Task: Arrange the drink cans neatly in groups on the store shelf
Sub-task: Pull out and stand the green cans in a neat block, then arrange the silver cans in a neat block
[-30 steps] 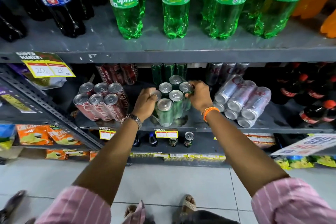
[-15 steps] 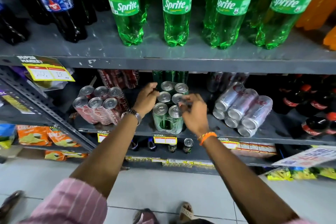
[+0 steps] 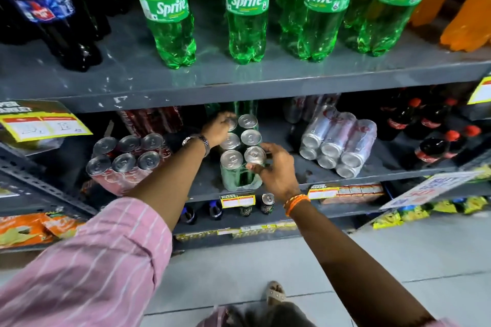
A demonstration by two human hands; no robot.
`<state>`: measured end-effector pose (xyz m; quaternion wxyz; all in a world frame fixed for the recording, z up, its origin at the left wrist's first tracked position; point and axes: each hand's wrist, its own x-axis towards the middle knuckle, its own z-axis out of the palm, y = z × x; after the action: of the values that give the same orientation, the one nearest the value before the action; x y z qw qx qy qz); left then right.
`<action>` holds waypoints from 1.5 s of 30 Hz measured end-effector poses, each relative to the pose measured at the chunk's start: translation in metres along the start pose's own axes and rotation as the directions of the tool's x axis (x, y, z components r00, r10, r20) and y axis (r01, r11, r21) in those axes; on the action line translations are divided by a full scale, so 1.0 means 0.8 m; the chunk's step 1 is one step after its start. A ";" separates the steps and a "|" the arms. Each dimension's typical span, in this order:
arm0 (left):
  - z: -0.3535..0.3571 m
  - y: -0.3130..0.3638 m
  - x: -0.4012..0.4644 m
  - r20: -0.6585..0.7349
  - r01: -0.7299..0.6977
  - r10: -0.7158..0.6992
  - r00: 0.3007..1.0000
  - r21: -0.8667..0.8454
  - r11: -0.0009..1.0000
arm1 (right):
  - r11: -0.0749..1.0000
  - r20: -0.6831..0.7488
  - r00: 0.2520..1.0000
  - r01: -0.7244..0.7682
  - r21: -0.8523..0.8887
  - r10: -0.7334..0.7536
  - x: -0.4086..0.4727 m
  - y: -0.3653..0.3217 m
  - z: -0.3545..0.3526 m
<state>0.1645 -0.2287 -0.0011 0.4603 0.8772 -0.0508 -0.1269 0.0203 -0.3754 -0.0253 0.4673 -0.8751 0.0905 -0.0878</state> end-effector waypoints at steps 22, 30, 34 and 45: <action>-0.003 -0.085 -0.137 -0.411 -0.001 -0.059 0.910 -0.144 0.990 | 0.976 0.299 0.954 0.044 -0.214 0.023 0.127 -0.013 -0.016; -0.005 -0.075 -0.124 -0.416 0.041 -0.098 0.904 -0.145 0.989 | 0.996 0.300 0.954 0.021 -0.083 0.005 0.119 -0.007 -0.025; 0.003 -0.058 -0.135 -0.495 0.029 -0.083 0.865 -0.117 0.993 | 0.994 0.294 0.956 0.030 -0.103 0.002 0.113 -0.006 -0.043; 0.143 0.115 -0.082 -0.396 -0.204 0.214 0.893 0.068 0.977 | 0.966 -0.539 0.803 -0.239 0.098 0.254 0.085 0.117 -0.244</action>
<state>0.0730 -0.3587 0.0237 0.4612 0.8794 -0.0509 0.1066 0.0324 -0.5994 0.0081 0.4403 -0.7882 0.3319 -0.2735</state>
